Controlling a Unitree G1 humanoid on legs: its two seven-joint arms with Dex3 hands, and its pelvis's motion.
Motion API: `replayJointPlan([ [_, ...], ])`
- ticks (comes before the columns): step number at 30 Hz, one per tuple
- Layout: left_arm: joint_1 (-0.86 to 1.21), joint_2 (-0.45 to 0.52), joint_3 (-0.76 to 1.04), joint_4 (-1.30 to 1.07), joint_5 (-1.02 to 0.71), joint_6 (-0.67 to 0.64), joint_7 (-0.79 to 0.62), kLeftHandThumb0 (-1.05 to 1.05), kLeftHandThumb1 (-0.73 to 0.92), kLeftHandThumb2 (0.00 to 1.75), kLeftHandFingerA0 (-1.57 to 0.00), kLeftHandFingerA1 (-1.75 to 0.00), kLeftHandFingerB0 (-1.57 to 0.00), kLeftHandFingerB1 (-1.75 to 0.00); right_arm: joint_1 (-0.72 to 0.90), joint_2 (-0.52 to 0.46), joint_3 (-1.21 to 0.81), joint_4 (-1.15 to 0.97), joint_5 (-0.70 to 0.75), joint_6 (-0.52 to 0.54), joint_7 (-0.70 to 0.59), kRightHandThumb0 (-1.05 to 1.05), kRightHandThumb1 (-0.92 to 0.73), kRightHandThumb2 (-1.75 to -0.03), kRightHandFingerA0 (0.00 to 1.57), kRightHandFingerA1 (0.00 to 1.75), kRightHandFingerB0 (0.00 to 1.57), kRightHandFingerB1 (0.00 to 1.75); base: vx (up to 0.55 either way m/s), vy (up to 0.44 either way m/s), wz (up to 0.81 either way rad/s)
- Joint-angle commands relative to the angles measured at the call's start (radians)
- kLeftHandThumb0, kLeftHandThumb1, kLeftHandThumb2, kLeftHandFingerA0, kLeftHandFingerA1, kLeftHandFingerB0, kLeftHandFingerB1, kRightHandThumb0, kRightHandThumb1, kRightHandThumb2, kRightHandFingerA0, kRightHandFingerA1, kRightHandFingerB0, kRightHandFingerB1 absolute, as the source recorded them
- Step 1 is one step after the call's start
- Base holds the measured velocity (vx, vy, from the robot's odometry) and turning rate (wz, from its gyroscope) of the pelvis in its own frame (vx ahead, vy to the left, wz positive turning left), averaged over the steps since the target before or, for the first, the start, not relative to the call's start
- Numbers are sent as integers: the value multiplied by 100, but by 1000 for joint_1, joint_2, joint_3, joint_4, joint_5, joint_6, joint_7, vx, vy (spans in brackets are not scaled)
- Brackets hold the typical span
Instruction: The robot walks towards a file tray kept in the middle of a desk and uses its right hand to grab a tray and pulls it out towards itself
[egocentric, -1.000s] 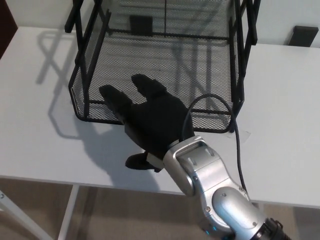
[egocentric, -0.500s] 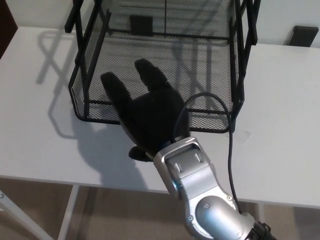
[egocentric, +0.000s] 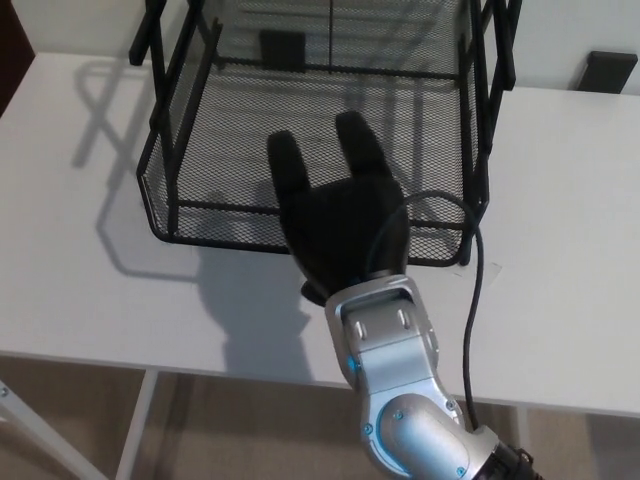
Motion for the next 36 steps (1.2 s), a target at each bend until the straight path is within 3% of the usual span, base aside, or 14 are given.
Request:
replayJointPlan([
  [1,4,24,-1,2,16,28,-17,-57,35,52,-85,-58,-40,-51,7,-10,-14,1,-25,57,-21,-80,-50,-82,0,1,0,0,0,0,0],
  [15,-2,22,-3,-11,22,35,-11,-56,33,51,-87,-57,-42,-51,52,3,-38,-16,82,37,63,-79,-47,-80,0,2,0,0,0,0,0],
  [16,0,22,-3,-18,23,38,-11,-62,27,72,-85,-66,-38,-57,59,3,-39,-24,95,35,80,-79,-47,-80,0,2,0,0,0,0,0],
  [17,2,23,-5,-23,26,39,-9,-58,34,51,-89,-59,-43,-52,64,2,-40,-30,103,32,88,-79,-47,-80,0,3,0,0,0,0,0],
  [18,5,23,-8,-26,31,39,-6,-58,34,51,-89,-59,-43,-52,71,0,-39,-37,109,29,94,-79,-47,-80,0,3,0,0,0,0,0],
  [19,0,21,-7,-15,32,38,-4,-64,28,71,-85,-63,-40,-57,80,3,-45,-46,128,30,101,-76,-45,-78,0,2,0,0,0,0,0],
  [24,5,26,-11,-15,41,17,-7,-64,28,74,-85,-65,-37,-56,106,-11,-49,-73,164,19,127,-76,-45,-77,0,2,0,0,0,0,0],
  [25,4,30,-15,-20,49,25,-1,-62,35,52,-88,-57,-42,-51,113,-15,-47,-78,167,16,127,-74,-44,-78,0,4,0,2,0,0,0],
  [26,5,30,-16,-21,49,24,-2,-66,29,73,-85,-64,-37,-56,123,-17,-46,-91,176,12,128,-77,-46,-79,0,2,0,0,0,0,0],
  [27,5,32,-14,-12,45,12,-10,-61,35,52,-88,-58,-41,-51,129,-24,-37,-100,170,8,132,-78,-47,-80,0,2,0,0,0,0,0],
  [28,5,32,-13,-10,42,12,-14,-65,29,73,-85,-65,-37,-56,133,-26,-33,-109,168,7,133,-78,-46,-79,0,2,0,0,0,0,0],
  [29,3,31,-12,-9,40,14,-15,-60,35,52,-88,-58,-42,-51,140,-28,-25,-134,162,8,144,-76,-46,-79,0,2,0,0,0,0,0],
  [36,1,32,-16,-7,44,14,-9,-60,35,52,-90,-58,-43,-52,175,-42,22,-251,124,-2,194,-77,-47,-79,0,3,0,0,0,0,0],
])
